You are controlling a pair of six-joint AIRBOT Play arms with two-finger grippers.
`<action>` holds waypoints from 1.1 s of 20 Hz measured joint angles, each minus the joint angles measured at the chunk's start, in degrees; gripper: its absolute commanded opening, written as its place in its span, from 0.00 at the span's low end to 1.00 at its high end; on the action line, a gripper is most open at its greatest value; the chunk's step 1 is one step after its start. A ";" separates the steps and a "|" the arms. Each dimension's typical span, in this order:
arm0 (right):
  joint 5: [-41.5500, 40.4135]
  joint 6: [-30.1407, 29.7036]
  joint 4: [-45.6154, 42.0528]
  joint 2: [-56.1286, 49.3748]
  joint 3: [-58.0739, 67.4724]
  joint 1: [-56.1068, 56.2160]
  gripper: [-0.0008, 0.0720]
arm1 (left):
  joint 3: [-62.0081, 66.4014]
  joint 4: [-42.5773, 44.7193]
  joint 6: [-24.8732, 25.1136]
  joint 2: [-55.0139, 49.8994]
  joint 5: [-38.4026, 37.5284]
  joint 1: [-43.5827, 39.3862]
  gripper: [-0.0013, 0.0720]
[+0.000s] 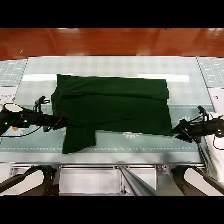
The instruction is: Fold the shirts.
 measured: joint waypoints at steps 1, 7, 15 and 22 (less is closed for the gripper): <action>-0.59 0.09 1.16 -1.36 0.07 1.01 0.57 | 0.00 -0.02 0.00 0.00 0.07 0.00 0.04; -7.10 -3.21 10.47 -5.92 3.04 6.27 0.04 | 0.04 -0.37 0.00 0.00 1.03 0.02 0.04; -3.89 -6.78 11.32 -5.99 12.87 7.39 0.04 | 6.78 -0.63 0.87 -0.13 1.64 0.04 0.04; -6.21 -6.88 12.90 -16.26 27.19 9.81 0.04 | 23.67 -0.72 -1.97 -8.92 6.36 -1.99 0.04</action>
